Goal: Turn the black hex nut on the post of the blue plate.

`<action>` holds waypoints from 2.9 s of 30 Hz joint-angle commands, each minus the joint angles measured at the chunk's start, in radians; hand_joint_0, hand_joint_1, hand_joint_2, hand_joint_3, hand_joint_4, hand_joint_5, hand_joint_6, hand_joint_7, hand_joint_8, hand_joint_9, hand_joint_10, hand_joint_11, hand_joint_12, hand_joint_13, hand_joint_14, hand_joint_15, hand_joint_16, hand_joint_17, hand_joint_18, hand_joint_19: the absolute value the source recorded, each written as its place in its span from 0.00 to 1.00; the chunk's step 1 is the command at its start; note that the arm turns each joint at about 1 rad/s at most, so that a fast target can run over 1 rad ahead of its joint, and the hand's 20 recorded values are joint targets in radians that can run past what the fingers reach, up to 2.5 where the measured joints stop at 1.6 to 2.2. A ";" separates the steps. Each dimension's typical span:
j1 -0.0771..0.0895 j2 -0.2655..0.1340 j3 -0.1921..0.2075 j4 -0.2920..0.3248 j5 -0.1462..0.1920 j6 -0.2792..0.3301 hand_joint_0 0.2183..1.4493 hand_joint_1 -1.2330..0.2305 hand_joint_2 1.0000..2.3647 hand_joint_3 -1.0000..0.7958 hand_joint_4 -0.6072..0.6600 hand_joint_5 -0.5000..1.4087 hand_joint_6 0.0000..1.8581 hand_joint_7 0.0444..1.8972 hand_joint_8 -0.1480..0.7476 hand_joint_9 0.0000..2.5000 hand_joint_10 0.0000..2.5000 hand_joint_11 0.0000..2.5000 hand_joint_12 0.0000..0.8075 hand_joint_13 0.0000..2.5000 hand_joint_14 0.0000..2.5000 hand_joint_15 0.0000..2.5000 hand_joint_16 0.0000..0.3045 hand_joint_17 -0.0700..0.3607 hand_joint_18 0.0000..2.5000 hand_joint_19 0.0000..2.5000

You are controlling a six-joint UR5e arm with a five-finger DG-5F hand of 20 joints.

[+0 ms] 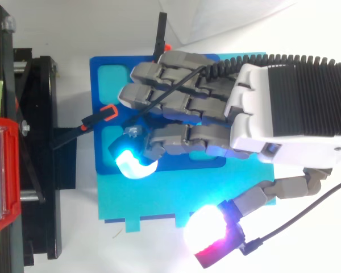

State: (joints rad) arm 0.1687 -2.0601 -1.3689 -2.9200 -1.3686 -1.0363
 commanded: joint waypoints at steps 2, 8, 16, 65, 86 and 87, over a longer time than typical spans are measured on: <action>-0.002 -0.002 0.001 0.028 -0.007 -0.002 0.14 0.55 0.00 0.28 0.59 0.12 0.27 0.36 0.40 0.00 0.00 0.00 0.45 0.00 0.00 0.00 0.18 0.45 0.00 0.00; -0.009 -0.032 0.021 0.035 -0.010 -0.002 0.15 0.55 0.00 0.28 0.59 0.12 0.27 0.36 0.40 0.00 0.00 0.00 0.45 0.00 0.00 0.00 0.18 0.45 0.00 0.00; -0.017 -0.046 0.045 0.021 -0.038 -0.004 0.14 0.53 0.00 0.28 0.58 0.12 0.27 0.36 0.39 0.00 0.00 0.00 0.45 0.00 0.00 0.00 0.18 0.45 0.00 0.00; -0.071 -0.115 0.102 -0.096 -0.066 -0.061 0.20 0.38 0.00 0.28 0.50 0.10 0.27 0.32 0.34 0.00 0.00 0.00 0.41 0.00 0.00 0.00 0.16 0.42 0.00 0.00; -0.081 -0.115 0.136 -0.053 -0.090 -0.084 0.19 0.41 0.00 0.28 0.51 0.10 0.27 0.33 0.35 0.00 0.00 0.00 0.42 0.00 0.00 0.00 0.17 0.43 0.00 0.00; -0.081 -0.115 0.136 -0.053 -0.092 -0.082 0.18 0.41 0.00 0.28 0.52 0.10 0.27 0.33 0.35 0.00 0.00 0.00 0.42 0.00 0.00 0.00 0.17 0.43 0.00 0.00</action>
State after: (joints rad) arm 0.0876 -2.1752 -1.2368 -2.9740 -1.4583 -1.1181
